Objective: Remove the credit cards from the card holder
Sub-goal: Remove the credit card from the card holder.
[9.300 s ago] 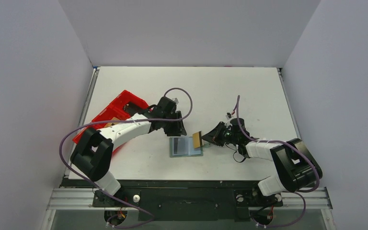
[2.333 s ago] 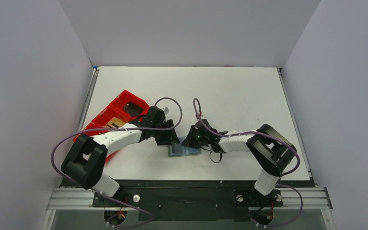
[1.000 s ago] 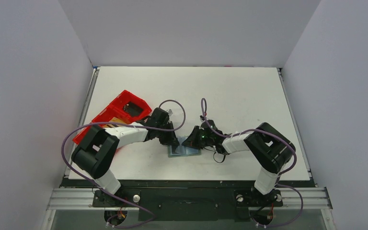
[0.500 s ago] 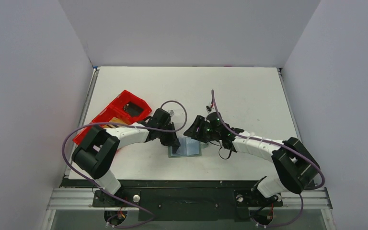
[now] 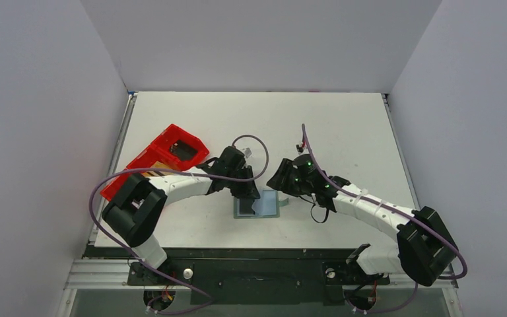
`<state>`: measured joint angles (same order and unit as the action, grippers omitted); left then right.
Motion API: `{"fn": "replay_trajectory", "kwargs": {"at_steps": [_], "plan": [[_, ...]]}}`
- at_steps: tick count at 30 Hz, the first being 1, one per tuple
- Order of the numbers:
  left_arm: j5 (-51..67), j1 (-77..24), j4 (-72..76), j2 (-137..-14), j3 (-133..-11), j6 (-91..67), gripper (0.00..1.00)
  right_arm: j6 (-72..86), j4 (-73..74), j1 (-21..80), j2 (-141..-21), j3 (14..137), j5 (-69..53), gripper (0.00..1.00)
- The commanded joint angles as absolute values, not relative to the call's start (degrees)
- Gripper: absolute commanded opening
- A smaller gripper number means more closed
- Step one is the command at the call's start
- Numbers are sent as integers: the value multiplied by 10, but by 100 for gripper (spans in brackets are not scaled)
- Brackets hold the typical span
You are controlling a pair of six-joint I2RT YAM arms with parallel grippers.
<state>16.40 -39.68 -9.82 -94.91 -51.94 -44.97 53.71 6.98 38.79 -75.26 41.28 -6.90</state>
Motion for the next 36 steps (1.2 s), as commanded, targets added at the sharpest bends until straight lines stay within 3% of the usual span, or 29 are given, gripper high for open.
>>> {"fn": "replay_trajectory", "kwargs": {"at_steps": [1, 6, 15, 26, 36], "plan": [[173, -413, -76, -968, -561, -454, 19, 522, 97, 379, -711, 416, -26, 45], [174, -432, -74, -986, -583, -457, 34, 516, 122, 374, -685, 410, -10, 45], [189, -456, -65, -1012, -614, -467, 45, 514, 149, 369, -647, 398, 16, 45], [200, -461, -58, -1029, -639, -471, 49, 511, 183, 361, -606, 400, 43, 45], [163, -426, -132, -941, -653, -440, 53, 510, 178, 374, -625, 414, 18, 46]]}}
